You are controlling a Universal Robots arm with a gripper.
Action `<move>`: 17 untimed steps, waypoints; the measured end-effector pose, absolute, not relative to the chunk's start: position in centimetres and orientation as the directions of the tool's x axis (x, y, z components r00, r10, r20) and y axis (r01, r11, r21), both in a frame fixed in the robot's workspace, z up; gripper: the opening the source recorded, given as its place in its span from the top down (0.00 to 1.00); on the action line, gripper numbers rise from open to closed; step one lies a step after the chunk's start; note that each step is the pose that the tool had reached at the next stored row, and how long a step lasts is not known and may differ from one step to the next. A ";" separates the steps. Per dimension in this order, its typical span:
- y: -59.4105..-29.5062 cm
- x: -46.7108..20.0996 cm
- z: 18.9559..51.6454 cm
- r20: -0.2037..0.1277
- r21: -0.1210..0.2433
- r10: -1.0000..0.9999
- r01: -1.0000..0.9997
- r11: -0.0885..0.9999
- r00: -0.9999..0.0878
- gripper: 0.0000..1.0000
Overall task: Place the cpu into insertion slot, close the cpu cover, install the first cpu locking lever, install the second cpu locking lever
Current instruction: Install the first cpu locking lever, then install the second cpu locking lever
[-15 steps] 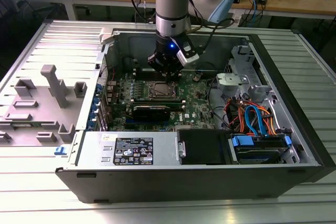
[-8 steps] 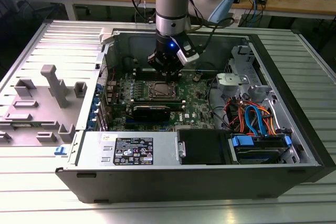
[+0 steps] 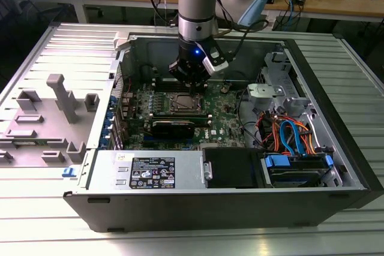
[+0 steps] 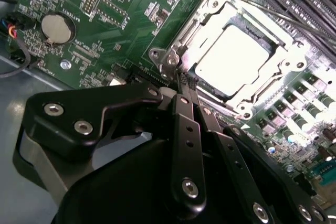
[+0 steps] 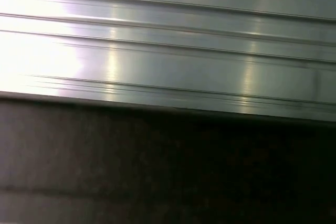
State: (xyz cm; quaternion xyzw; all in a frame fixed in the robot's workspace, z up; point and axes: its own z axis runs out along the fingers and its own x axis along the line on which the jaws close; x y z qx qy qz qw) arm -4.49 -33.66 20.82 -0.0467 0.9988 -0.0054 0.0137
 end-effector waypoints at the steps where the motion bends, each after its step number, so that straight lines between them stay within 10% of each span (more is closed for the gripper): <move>1: -33.7 -4.5 20.8 -0.027 -0.012 -0.093 -0.093 0.996 -0.995 0.89; 17: -34.3 -4.5 20.8 -0.027 -0.012 -0.094 -0.093 0.996 -0.995 0.89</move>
